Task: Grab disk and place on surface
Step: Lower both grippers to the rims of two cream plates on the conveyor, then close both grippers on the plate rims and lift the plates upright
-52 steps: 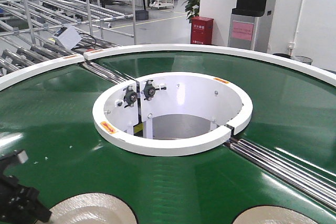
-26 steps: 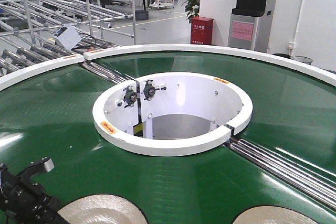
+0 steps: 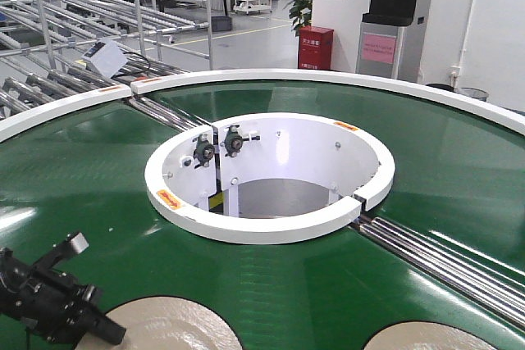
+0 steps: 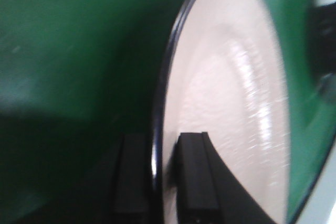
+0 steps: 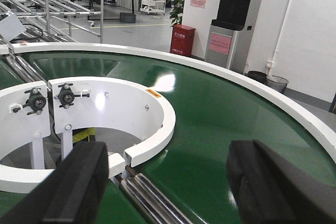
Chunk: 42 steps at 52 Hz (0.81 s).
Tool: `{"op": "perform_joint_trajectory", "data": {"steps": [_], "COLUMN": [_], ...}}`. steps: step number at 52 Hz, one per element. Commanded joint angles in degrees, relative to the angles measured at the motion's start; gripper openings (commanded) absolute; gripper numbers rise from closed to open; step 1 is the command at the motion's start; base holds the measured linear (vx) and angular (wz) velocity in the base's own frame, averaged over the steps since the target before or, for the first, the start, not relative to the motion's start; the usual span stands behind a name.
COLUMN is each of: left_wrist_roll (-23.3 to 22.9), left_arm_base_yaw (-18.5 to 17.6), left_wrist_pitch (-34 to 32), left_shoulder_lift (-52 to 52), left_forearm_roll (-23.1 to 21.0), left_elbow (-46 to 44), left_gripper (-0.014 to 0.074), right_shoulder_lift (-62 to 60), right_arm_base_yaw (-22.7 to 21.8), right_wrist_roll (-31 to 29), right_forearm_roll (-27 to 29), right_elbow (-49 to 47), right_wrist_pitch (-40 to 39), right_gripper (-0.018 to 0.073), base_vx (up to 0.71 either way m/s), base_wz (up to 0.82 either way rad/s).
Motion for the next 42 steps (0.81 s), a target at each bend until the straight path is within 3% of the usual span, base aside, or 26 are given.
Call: {"op": "perform_joint_trajectory", "data": {"steps": [1,15,19,22,28,35,42], "left_wrist_roll": [0.6,5.2,5.2,5.2,5.2,5.2,6.4], "left_arm_base_yaw": [-0.5,-0.2,0.4,1.0,2.1,3.4,3.9], "left_wrist_pitch": [3.7,3.7,2.6,2.4,2.4,2.5,3.2], "left_shoulder_lift": [-2.9,-9.0,-11.6,-13.2,-15.7,-17.9,-19.1], "left_forearm_roll": [-7.9,-18.1,-19.6,-20.2,-20.5,-22.5,-24.0], "left_elbow": [-1.0,-1.0,-1.0,-1.0,-1.0,-1.0,-1.0], "left_gripper": [-0.0010,-0.0009,-0.0009,-0.0008,-0.0008,-0.0008,-0.0008], "right_shoulder_lift": [-0.2,-0.1,0.8,3.1,10.1,20.3,27.9], "right_arm_base_yaw": [-0.4,-0.4,-0.4,-0.6,-2.3,-6.7,-14.5], "right_wrist_roll": [-0.6,1.4,4.8,8.0,8.8,4.4,-5.5], "right_forearm_roll": [-0.3,0.3,0.3,0.0,1.6,9.5,21.0], "right_elbow": [-2.1,-2.1,-2.7,-4.2,-8.9,-13.8,-14.9], "right_wrist_pitch": [-4.4,-0.7,5.4,14.2,28.1,40.1,44.3], "right_gripper": [0.0521,0.0521,0.0521,0.0521,0.0521,0.0521,0.0521], "base_vx": [0.00,0.00,0.00,0.00,0.00,0.00,0.00], "base_wz": [0.00,0.00,0.00,0.00,0.00,0.00,0.00]}}
